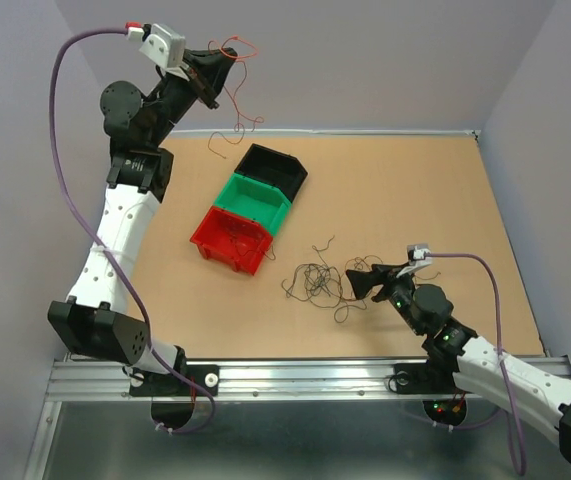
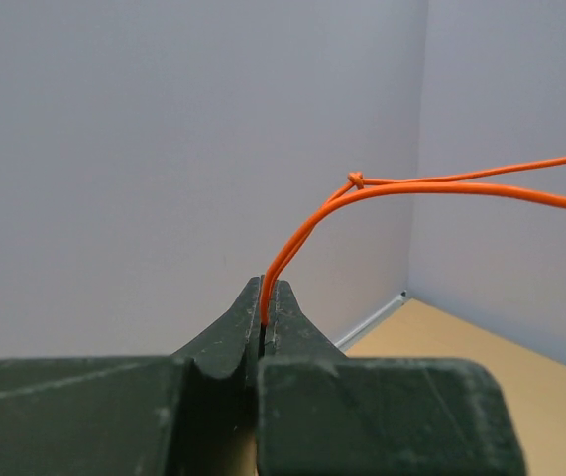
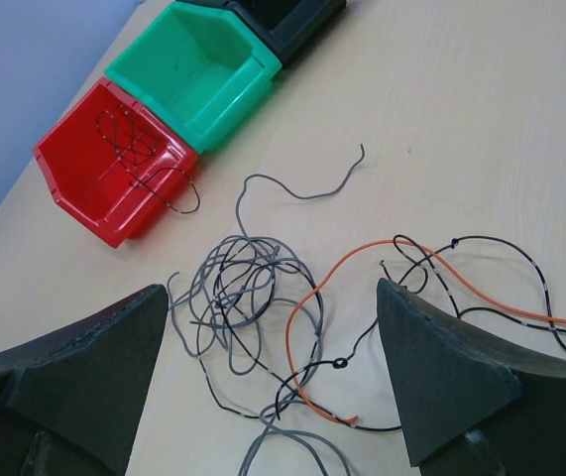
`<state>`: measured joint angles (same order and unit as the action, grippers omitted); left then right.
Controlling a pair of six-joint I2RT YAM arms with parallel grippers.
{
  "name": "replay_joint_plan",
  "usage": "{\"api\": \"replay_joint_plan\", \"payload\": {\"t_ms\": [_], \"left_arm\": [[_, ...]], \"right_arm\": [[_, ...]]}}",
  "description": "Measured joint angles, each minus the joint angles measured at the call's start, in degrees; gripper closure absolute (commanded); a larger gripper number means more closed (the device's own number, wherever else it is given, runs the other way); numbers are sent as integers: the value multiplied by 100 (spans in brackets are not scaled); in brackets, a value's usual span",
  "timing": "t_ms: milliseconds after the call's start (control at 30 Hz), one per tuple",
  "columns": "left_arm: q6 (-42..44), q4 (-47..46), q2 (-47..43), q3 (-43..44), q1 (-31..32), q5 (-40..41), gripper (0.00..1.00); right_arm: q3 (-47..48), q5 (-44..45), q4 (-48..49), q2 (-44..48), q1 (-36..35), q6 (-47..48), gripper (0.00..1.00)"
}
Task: Untangle the cables
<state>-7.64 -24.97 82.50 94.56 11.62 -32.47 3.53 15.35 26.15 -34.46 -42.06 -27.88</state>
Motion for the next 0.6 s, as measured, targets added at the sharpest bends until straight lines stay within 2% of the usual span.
{"api": "replay_joint_plan", "payload": {"t_ms": [167,433,600], "left_arm": [[120,-28,98,-616,-2,48,100],[570,-437,118,-2959,-138,90,100],[625,-645,-2,-3609,-173,-52,100]], "right_arm": [[0,-83,2,120,0,-2,10],[0,-321,0,337,0,-66,11],[0,-369,0,258,0,-96,11]]}}
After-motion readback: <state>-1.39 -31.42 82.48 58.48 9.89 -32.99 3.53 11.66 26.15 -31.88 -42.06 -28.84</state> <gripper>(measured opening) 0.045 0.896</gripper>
